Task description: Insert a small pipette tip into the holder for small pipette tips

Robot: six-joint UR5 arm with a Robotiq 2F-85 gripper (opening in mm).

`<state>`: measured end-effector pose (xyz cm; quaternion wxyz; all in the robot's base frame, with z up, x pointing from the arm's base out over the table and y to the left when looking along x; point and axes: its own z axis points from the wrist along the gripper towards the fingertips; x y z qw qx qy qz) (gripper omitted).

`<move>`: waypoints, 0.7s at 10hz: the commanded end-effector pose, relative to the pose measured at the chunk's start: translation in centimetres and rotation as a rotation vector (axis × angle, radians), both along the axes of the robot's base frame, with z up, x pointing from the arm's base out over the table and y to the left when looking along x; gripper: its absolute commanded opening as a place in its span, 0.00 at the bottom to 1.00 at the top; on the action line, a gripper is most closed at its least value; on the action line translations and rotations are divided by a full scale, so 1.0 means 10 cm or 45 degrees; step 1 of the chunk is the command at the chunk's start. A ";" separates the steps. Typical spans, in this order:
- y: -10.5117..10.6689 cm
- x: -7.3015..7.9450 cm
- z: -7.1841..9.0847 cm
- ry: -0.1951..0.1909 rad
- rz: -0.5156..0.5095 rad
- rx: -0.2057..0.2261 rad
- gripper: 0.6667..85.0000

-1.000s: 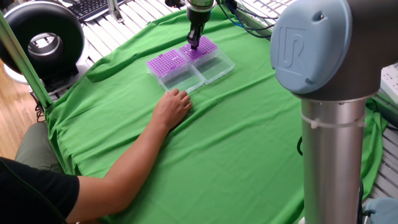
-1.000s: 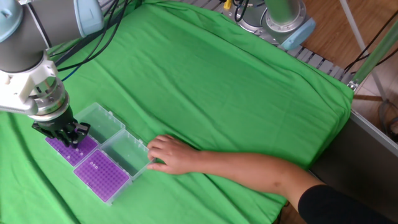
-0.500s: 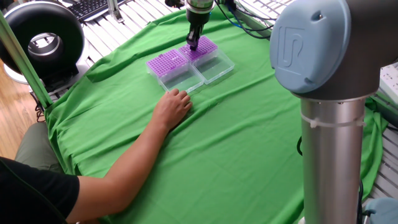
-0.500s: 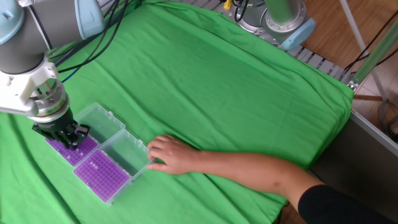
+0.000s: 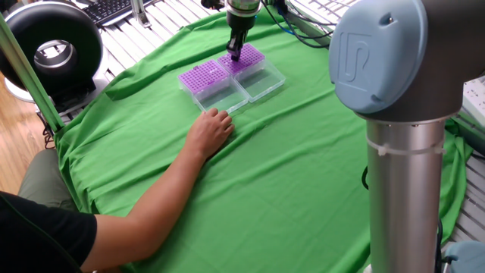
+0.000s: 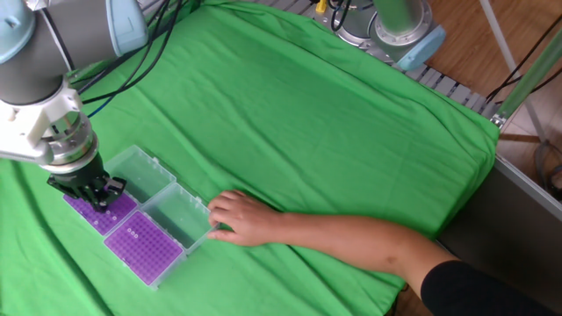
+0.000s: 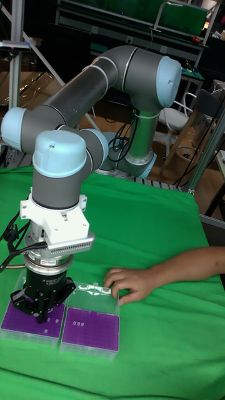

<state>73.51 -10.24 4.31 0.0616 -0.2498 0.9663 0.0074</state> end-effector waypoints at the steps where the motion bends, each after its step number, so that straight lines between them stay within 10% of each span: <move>1: -0.05 -0.02 0.07 0.005 -0.028 -0.006 0.03; 7: 0.01 -0.03 0.28 0.035 -0.044 -0.010 0.00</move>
